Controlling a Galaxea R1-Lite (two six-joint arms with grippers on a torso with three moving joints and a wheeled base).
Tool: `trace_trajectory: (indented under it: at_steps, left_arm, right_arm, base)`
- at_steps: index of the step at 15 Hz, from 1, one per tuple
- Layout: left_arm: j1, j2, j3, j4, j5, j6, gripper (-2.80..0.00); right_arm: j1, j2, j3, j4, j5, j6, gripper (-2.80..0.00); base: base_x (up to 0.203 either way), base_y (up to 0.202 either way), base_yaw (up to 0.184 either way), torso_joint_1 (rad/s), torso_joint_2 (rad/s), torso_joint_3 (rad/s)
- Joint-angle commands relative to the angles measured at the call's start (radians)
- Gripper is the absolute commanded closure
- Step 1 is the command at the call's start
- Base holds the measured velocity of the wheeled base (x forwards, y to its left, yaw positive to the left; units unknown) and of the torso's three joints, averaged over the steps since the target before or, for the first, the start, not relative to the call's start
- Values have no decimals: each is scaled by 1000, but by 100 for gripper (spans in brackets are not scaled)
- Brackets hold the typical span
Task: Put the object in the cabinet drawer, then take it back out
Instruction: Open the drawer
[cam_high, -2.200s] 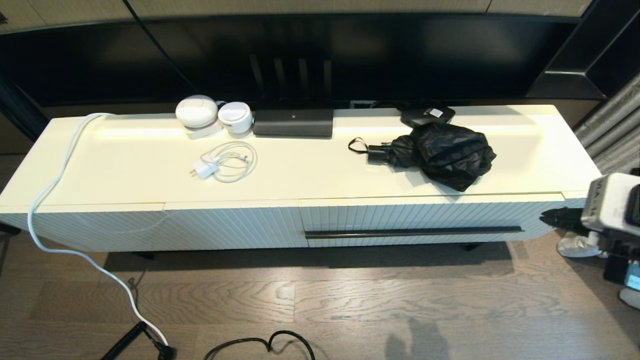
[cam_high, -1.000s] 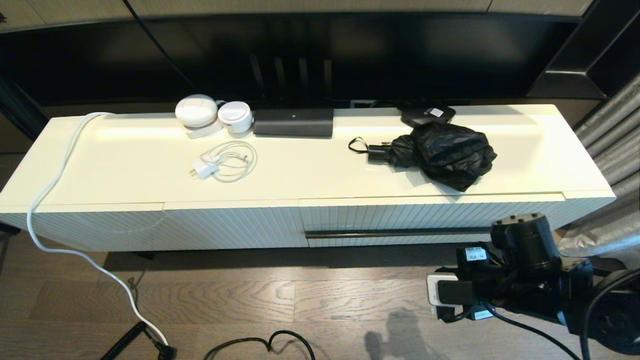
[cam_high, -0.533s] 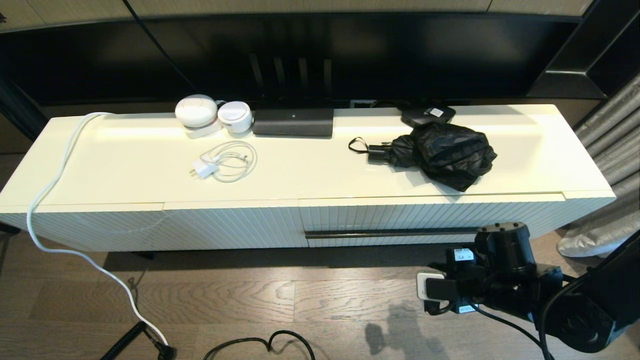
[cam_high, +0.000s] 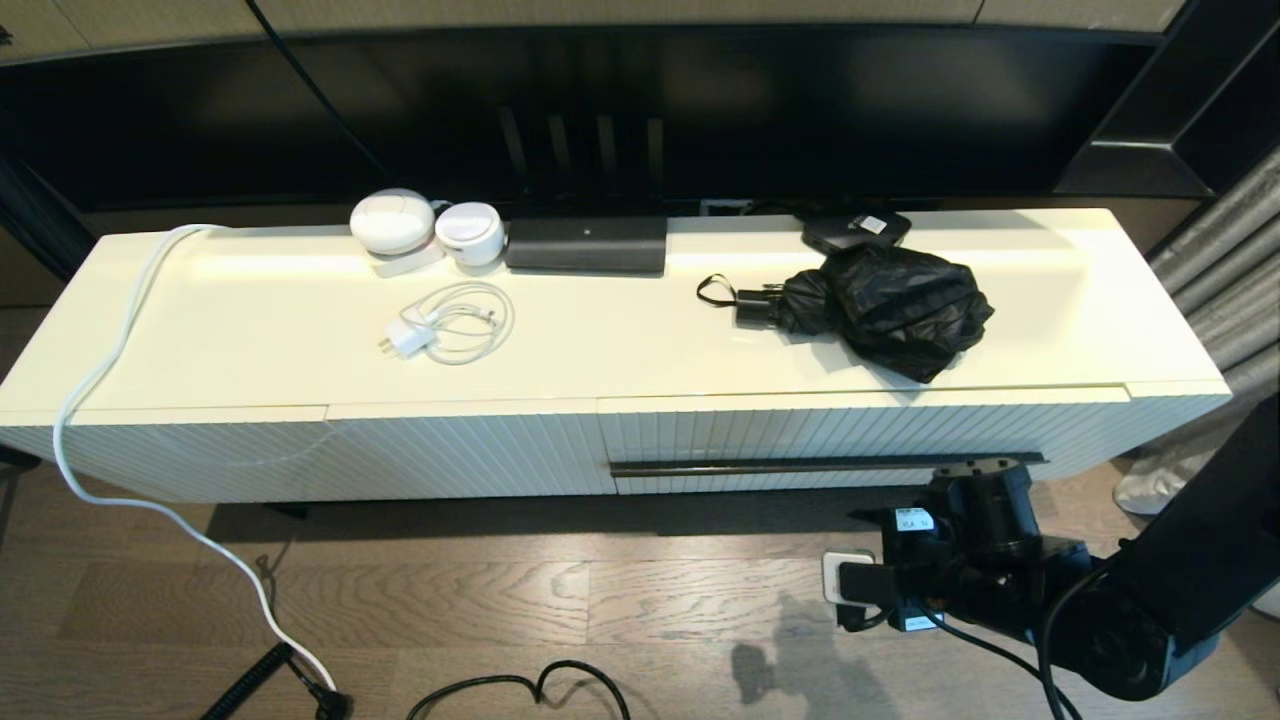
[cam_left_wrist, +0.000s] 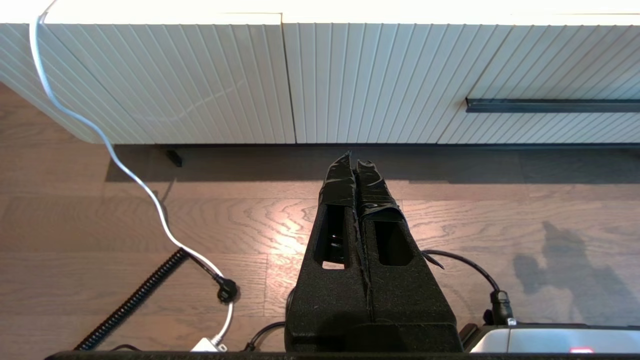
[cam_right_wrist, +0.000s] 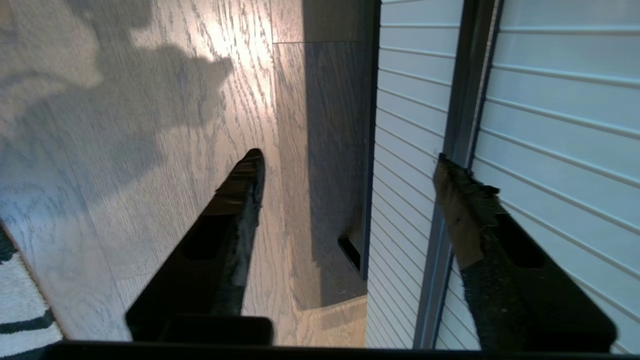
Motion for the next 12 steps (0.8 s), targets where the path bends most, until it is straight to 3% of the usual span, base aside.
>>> trace_trajectory:
  at_steps: [1,12]
  left_arm:
    - [1,1,0,-1,0,-1,0]
    - [1,1,0,-1,0,-1,0]
  right_arm:
    - [-1,19,-5,-10,0,-7,-280]
    - [-34,169,-155,-53,-2,0,-280]
  base:
    - [0,0,0,0,0,0]
    - [0,0,0,0,0,0]
